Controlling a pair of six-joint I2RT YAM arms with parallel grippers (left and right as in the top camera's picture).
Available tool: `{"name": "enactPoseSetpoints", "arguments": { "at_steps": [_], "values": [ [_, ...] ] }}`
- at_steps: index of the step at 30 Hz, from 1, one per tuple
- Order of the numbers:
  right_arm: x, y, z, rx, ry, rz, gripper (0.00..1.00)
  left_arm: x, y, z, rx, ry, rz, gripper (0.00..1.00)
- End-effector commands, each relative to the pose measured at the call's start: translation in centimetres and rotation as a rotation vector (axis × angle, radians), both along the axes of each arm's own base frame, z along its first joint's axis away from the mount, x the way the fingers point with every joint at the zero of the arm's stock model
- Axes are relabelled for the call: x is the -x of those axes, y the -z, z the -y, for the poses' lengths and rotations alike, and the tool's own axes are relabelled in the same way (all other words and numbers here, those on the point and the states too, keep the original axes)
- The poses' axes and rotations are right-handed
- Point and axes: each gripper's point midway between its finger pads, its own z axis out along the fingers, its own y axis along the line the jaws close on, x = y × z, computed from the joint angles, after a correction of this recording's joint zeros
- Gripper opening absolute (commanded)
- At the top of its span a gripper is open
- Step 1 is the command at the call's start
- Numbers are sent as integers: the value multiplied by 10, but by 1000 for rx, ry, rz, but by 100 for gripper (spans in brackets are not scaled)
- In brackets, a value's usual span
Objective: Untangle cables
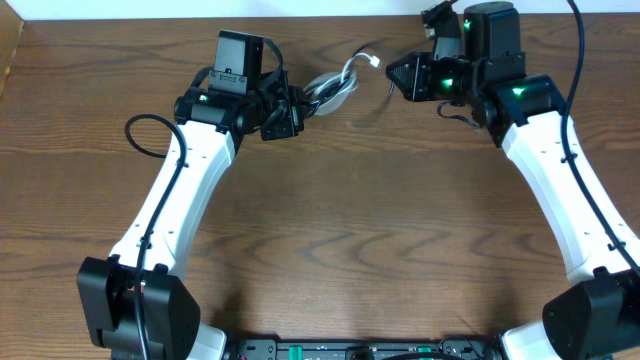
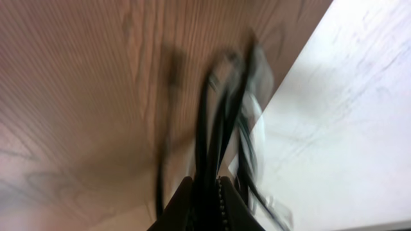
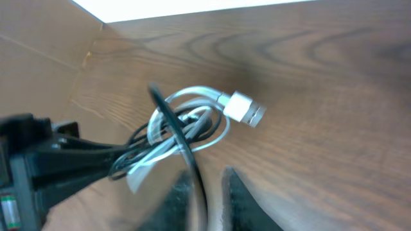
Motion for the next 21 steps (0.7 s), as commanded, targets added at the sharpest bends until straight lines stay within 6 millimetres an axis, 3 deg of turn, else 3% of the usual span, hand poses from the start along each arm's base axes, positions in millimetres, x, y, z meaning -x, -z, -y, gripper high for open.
{"name": "enactPoseSetpoints", "arguments": {
  "at_steps": [1, 3, 12, 21],
  "values": [
    [10, -6, -14, -25, -66, 10, 47, -6, 0, -12, -43, -42, 17, 7],
    [12, -7, -19, -26, -79, 13, 53, -7, 1, -15, -45, -71, 8, 7],
    [20, -7, -60, -39, -145, 41, 55, -10, 3, -21, -11, -200, -48, 7],
    [18, 30, -109, -58, -152, -34, 49, -10, 3, -21, -6, -205, -54, 7]
  ]
}}
